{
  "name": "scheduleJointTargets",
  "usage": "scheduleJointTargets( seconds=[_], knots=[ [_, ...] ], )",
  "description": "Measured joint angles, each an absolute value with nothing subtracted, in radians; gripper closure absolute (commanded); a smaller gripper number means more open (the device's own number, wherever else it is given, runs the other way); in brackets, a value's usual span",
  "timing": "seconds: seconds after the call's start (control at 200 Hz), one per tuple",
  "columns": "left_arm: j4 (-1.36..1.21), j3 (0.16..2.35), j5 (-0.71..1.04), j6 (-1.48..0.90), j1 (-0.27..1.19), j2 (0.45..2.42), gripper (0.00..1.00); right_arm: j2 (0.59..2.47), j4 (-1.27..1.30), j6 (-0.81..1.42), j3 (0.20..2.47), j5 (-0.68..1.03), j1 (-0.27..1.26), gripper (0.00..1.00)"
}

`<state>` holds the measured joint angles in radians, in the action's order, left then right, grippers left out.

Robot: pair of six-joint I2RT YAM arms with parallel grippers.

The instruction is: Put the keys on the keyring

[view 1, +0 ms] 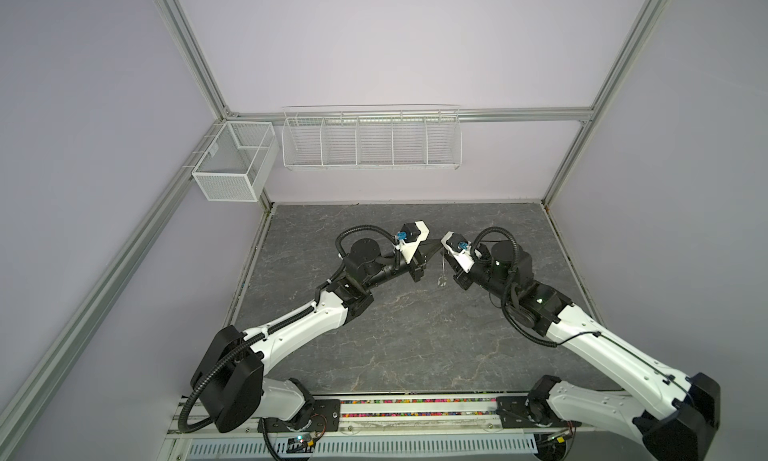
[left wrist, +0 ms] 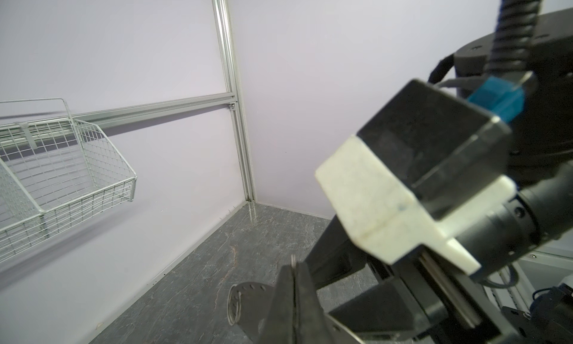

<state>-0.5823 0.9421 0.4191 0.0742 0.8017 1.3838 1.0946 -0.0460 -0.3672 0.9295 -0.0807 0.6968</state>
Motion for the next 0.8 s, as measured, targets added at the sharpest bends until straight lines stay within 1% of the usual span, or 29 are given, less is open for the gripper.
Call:
scheduleJointTargets(
  seconds=[0.05,0.12,0.335,0.63,0.8],
  knots=[
    [-0.586,0.942,0.419,0.072,0.802,1.384,1.00,1.097,-0.041,-0.367,0.929,-0.078,0.697,0.74],
    [-0.593,0.942,0.419,0.068,0.802,1.384,1.00,1.098,-0.036,-0.369,0.929,-0.072,0.697,0.78],
    [-0.598,0.942,0.419,0.062,0.802,1.384,1.00,1.098,-0.025,-0.370,0.929,-0.064,0.698,0.83],
    [-0.600,0.926,0.417,0.062,0.802,1.384,1.00,1.073,-0.025,-0.371,0.924,-0.124,0.698,0.93],
    [-0.588,0.926,0.416,0.063,0.803,1.384,1.00,1.058,-0.036,-0.386,0.923,-0.159,0.700,0.93]
  ],
)
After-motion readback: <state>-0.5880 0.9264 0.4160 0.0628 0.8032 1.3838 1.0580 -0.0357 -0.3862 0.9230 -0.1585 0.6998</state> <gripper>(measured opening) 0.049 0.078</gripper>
